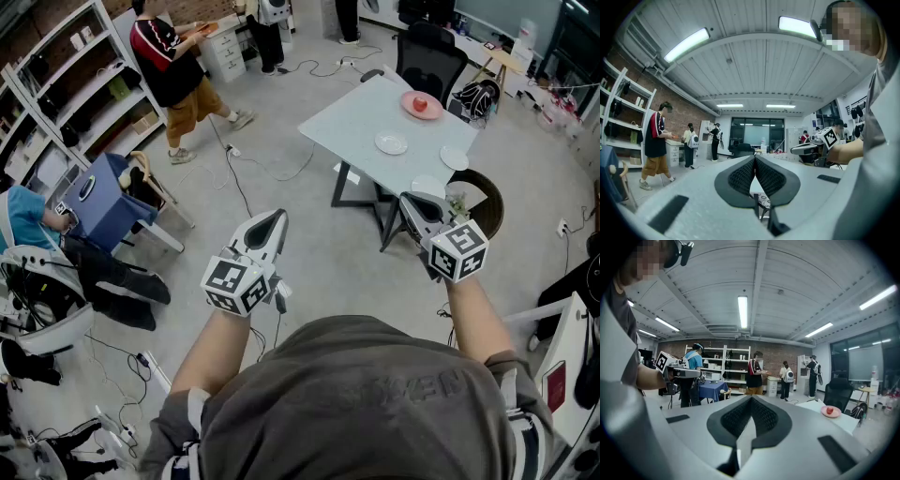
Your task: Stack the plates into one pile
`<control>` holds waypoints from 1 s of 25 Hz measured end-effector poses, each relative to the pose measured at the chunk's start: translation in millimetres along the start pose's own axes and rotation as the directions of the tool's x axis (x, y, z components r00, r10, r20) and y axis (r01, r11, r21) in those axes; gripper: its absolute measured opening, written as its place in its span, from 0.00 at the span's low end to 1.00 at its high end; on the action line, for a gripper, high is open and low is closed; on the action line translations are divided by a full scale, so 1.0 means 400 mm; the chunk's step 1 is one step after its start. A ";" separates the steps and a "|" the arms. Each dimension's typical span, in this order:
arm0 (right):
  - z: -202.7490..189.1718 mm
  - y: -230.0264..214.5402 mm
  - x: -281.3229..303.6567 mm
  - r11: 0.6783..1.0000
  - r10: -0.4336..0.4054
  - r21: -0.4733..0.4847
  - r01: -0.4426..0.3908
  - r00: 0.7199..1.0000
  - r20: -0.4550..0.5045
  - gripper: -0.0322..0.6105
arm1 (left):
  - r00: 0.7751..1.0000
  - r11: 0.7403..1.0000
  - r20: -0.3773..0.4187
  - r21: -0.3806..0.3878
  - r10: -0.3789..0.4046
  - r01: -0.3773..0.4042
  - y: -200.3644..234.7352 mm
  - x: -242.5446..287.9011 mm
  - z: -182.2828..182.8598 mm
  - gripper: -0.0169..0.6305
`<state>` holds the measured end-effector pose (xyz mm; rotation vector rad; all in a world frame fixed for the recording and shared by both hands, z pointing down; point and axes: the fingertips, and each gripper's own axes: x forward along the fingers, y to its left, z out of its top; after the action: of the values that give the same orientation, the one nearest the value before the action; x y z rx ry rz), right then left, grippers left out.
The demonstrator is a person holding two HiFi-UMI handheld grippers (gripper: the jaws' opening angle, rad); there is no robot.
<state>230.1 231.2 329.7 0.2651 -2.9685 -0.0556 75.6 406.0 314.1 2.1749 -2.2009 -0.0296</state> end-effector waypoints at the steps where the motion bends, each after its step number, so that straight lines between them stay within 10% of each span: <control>1: 0.000 -0.002 -0.002 1.000 0.000 0.001 0.000 1.000 -0.001 0.04 | 1.000 1.000 -0.001 0.000 0.000 0.000 -0.002 0.002 0.001 0.04; 17: -0.016 -0.068 0.000 0.999 0.022 0.034 -0.022 1.000 -0.003 0.04 | 1.000 1.000 -0.014 0.005 0.001 -0.001 -0.026 0.076 0.004 0.04; 20: -0.018 -0.085 0.004 0.997 0.053 0.048 -0.053 0.999 -0.004 0.36 | 1.000 1.000 -0.016 0.012 0.007 -0.007 -0.037 0.105 0.011 0.04; 25: -0.025 -0.141 -0.024 0.997 0.068 0.031 -0.069 0.998 0.011 0.37 | 1.000 1.000 -0.020 0.016 0.015 -0.015 -0.084 0.168 0.005 0.04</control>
<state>250.9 177.3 335.3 0.1671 -2.9879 -0.0014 108.1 338.6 311.8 2.1570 -2.2148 0.0102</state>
